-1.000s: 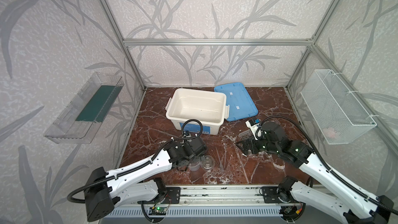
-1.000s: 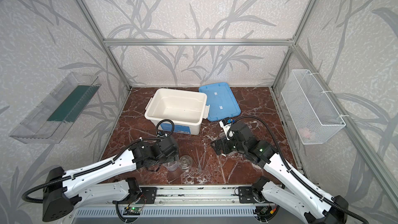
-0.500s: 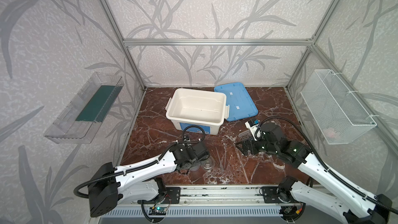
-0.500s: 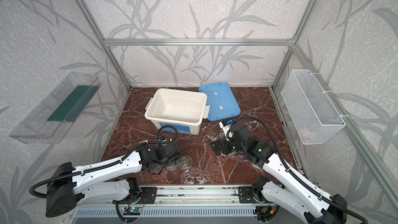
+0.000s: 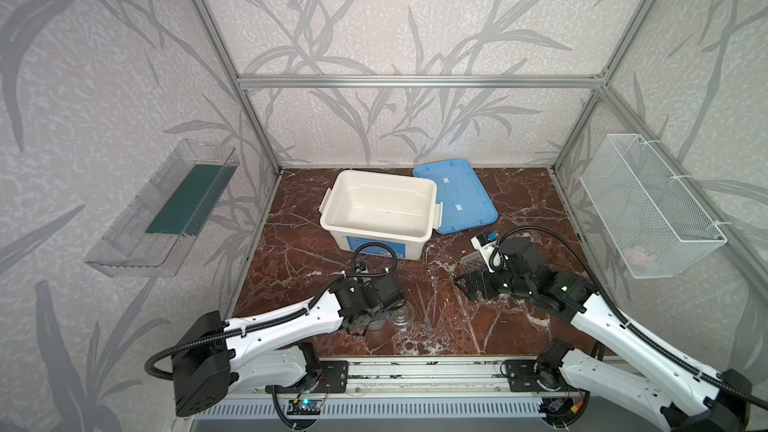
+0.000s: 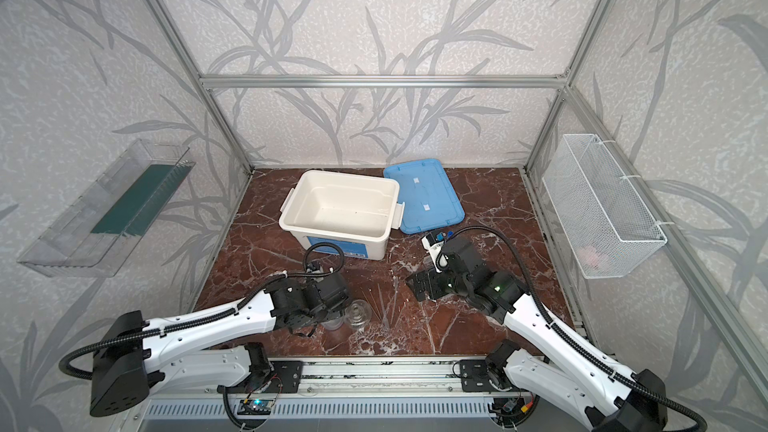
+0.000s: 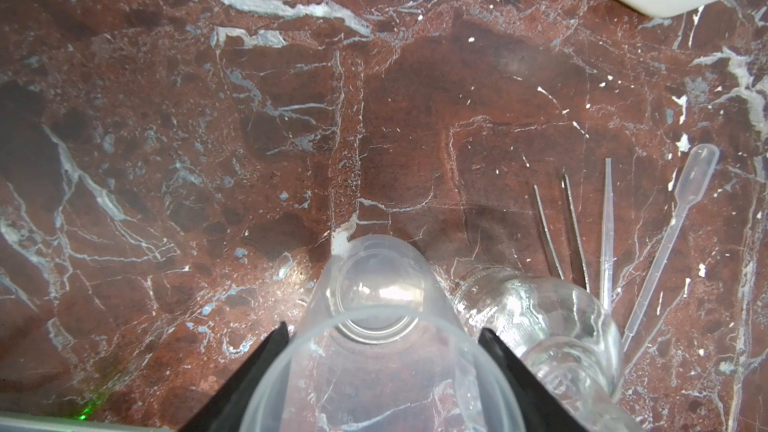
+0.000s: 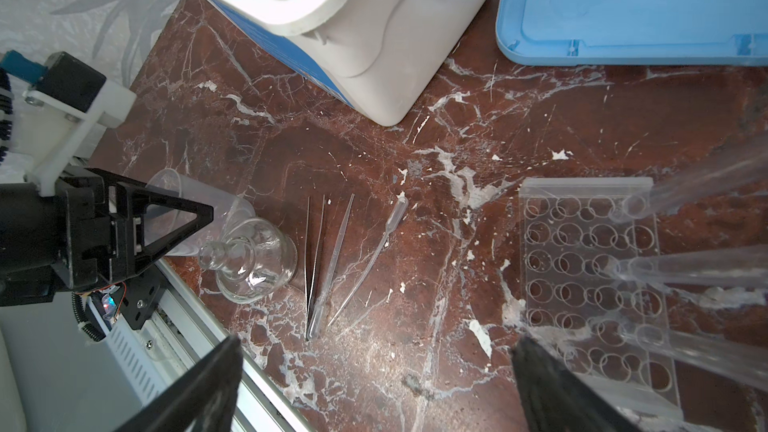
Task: Organize the chemistry lab equipment
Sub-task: 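Lower the left gripper and close it on the clear plastic beaker, then carry the beaker over the bin with the left while the right reaches the rim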
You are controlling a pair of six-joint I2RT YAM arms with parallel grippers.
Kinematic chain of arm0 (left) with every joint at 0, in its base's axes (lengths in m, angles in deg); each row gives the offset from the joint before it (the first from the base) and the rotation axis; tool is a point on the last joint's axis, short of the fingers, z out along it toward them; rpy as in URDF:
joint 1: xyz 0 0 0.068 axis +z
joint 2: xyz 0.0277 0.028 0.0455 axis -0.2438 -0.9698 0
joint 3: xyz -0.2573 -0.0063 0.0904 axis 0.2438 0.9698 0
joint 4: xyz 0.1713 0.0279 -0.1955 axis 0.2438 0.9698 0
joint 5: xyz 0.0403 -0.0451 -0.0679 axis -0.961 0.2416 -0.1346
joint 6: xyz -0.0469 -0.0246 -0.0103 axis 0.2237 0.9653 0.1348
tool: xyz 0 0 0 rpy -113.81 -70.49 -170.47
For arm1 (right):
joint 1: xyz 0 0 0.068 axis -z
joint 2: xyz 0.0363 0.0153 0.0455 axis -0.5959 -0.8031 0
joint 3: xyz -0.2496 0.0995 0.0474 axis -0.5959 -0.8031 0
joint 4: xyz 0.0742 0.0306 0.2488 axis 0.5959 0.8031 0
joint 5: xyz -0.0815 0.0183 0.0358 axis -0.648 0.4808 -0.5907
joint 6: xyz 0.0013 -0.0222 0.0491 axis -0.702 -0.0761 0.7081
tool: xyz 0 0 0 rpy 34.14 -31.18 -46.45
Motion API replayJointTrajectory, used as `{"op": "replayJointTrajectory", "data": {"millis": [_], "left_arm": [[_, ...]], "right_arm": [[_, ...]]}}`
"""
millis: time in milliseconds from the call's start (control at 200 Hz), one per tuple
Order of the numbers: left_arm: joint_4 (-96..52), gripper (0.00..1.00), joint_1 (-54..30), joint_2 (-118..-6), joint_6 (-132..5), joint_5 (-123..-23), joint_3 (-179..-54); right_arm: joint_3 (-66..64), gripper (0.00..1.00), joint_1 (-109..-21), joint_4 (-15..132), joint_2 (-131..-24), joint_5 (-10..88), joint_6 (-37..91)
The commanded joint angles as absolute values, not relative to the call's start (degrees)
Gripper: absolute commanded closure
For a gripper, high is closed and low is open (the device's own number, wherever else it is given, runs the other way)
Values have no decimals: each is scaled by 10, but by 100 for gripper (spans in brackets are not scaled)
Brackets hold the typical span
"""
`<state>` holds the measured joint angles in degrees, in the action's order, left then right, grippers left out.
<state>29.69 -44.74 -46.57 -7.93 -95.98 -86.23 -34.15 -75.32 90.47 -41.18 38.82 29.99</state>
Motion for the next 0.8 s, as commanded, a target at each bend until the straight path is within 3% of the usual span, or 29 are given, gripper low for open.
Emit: {"op": "replayJointTrajectory", "data": {"millis": [0,175,415,795], "left_arm": [[346,30,-449,-458,-82,-984,-881],[421,31,-449,-429,-114,-1011,-944],[541,33,-440,-417,-232,-1092,-1154],[497,36,-239,-596,-469,-1022,-1453]], "right_arm": [[-338,1,-756,897,-411,395,304],[-313,1,-756,902,-415,409,305],[-261,1,-763,872,-444,439,325],[-148,1,-776,823,-521,428,372]]}}
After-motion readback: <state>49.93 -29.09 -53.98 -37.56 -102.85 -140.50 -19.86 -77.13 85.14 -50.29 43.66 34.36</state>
